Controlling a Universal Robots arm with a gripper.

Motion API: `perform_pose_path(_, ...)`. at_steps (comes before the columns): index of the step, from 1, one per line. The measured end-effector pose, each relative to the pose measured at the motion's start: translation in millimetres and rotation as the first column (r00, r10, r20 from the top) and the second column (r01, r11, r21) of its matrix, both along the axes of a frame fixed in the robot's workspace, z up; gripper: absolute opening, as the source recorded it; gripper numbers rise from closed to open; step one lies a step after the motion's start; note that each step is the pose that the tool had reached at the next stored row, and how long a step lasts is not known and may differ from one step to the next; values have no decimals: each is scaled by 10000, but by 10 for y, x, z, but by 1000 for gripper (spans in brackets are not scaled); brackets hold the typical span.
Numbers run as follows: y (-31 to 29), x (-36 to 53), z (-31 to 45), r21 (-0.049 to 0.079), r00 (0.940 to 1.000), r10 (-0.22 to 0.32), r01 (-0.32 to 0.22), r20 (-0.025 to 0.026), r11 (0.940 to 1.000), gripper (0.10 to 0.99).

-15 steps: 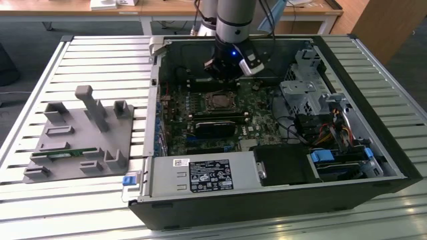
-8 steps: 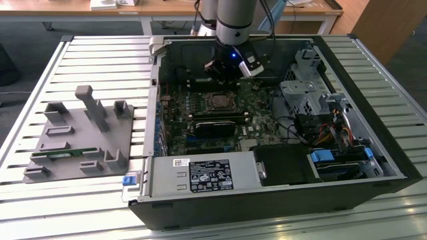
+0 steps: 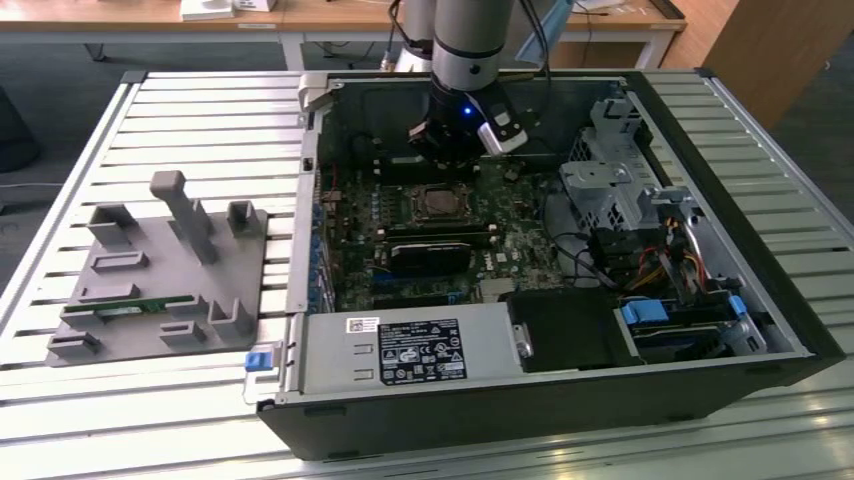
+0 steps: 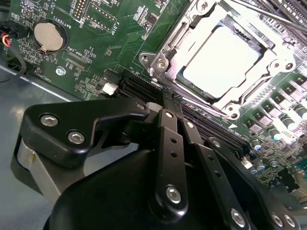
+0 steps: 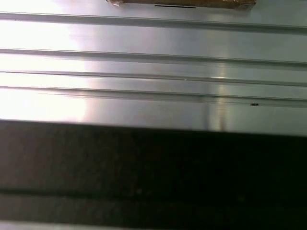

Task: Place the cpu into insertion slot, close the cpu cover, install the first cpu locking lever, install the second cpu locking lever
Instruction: 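Install the first cpu locking lever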

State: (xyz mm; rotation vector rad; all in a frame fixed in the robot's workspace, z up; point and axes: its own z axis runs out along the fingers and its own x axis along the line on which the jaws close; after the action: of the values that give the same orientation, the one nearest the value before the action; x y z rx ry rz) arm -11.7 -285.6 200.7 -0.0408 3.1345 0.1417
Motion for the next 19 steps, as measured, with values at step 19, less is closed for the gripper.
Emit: perform_pose_path(19,1,6,-8,-279,10000,-1,1,-3,9996,106)
